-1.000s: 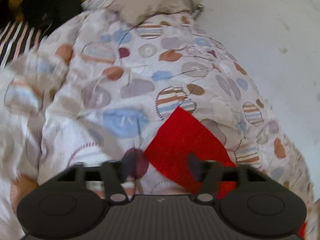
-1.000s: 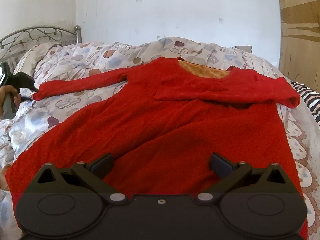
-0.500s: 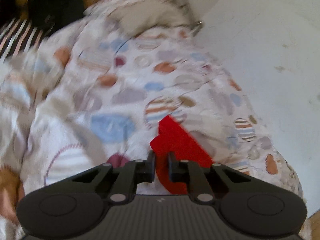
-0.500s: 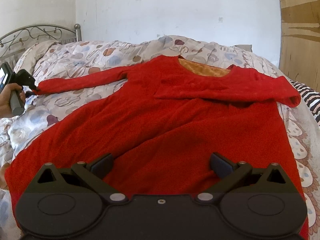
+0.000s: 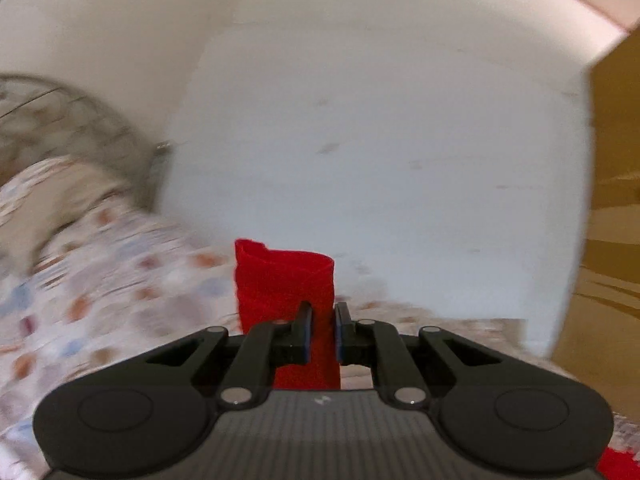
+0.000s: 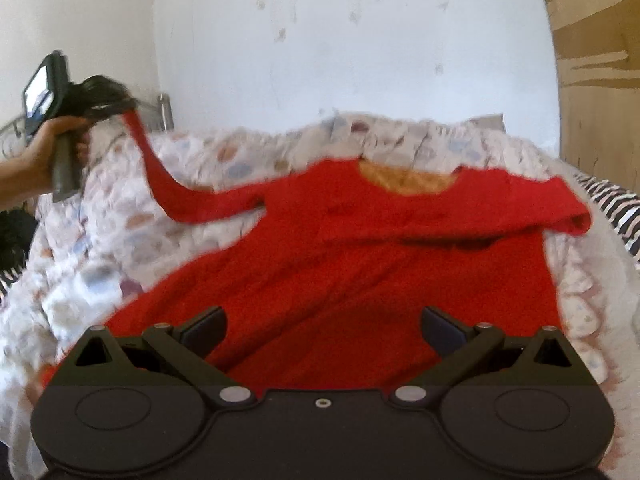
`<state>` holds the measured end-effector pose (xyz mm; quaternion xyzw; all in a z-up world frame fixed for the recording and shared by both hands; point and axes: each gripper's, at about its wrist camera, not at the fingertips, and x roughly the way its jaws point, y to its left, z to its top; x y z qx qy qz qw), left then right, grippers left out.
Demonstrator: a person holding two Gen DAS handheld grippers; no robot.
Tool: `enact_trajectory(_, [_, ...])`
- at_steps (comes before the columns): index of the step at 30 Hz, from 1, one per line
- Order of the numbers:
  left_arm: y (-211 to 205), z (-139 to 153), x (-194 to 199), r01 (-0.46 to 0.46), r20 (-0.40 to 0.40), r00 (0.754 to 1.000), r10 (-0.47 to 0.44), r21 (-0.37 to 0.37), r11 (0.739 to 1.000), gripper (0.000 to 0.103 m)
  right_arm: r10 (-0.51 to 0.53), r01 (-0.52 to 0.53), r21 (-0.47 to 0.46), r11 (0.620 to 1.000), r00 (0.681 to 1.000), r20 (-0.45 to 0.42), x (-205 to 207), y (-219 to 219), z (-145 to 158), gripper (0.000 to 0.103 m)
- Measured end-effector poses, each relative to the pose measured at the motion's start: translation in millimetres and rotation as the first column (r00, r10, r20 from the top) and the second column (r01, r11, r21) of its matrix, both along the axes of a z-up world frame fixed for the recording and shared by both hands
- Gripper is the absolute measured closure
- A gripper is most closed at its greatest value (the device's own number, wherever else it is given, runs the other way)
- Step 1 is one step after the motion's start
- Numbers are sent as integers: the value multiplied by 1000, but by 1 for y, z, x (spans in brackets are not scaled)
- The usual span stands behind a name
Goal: Fold small clothes
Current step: 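Lift the sleeve with the left tool and fold it across the body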
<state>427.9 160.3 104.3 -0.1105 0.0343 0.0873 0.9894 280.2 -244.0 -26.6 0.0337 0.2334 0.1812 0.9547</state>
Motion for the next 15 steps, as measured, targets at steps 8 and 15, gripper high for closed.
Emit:
enact_trajectory(8, [-130, 11, 27, 282, 10, 959, -282, 2, 959, 93, -141, 142, -22, 990, 990, 20, -30, -54, 18, 0])
enact_trajectory(15, [-209, -50, 49, 434, -107, 894, -434, -27, 901, 93, -239, 237, -87, 968, 971, -9, -56, -91, 6, 0])
